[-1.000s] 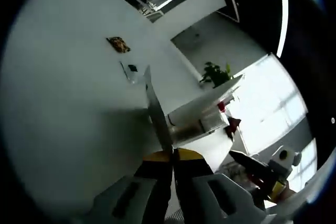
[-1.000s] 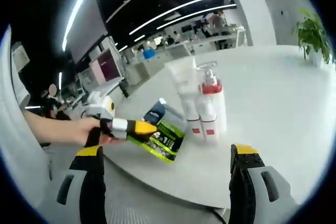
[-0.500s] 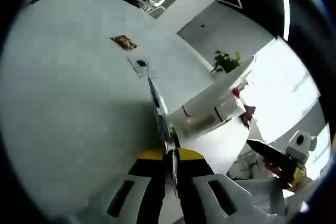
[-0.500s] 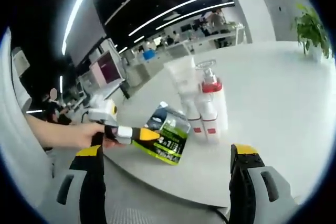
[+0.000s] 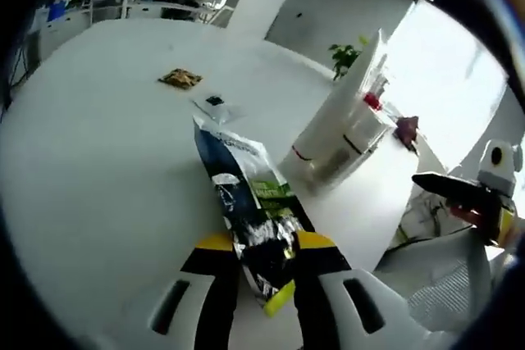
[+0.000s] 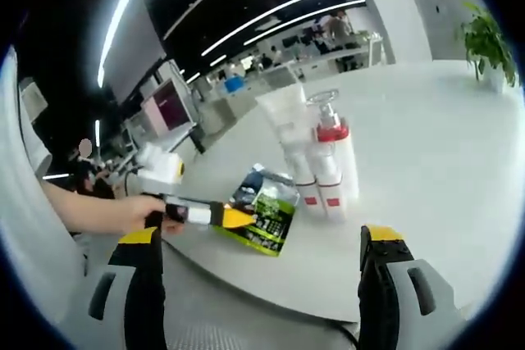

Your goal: Arrange the skincare products in the storage area until every visible bottle or jar stands upright without overlapping.

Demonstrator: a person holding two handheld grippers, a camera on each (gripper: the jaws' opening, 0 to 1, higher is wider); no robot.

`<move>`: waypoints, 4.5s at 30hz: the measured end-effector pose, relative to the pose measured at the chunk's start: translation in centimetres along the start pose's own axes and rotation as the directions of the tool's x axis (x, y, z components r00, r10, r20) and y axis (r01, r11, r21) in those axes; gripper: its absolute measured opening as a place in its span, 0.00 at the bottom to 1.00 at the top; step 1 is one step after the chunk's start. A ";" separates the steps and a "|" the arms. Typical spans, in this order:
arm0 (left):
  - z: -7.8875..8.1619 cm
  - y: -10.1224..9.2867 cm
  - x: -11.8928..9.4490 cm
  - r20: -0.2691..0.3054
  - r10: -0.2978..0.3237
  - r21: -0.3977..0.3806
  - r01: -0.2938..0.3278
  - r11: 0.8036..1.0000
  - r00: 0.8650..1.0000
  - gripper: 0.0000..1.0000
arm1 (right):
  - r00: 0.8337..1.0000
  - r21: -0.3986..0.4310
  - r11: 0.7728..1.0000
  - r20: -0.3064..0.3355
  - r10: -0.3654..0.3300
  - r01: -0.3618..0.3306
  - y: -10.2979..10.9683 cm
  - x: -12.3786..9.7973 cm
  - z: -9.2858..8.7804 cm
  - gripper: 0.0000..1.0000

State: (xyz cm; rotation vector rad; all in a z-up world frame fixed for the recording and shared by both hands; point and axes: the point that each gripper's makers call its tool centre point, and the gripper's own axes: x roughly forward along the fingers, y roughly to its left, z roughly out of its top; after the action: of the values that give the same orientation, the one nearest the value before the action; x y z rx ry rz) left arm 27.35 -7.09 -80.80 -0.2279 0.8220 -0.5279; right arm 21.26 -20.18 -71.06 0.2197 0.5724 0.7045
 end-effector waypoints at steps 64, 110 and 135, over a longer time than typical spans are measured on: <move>-0.3 -0.8 2.7 -0.204 -0.109 0.701 0.223 0.678 0.973 0.31 | 1.000 0.022 1.000 -0.008 -0.005 0.005 -0.2 0.0 -0.3 0.98; 1.5 3.0 -6.3 0.011 0.045 0.283 -0.046 0.958 0.999 0.77 | 0.999 0.041 0.999 -0.024 0.025 -0.024 0.1 0.0 0.3 0.99; 1.7 3.6 -16.5 0.209 0.140 0.096 -0.163 0.982 0.968 0.90 | 0.996 0.039 0.998 -0.077 -0.048 0.051 -0.5 0.2 -1.0 0.96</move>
State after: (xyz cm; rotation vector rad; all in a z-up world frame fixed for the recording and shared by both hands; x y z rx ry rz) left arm 20.69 4.69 -70.61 -0.1108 0.6047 -0.3982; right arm 21.11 -20.36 -72.12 0.2171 0.6630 0.6554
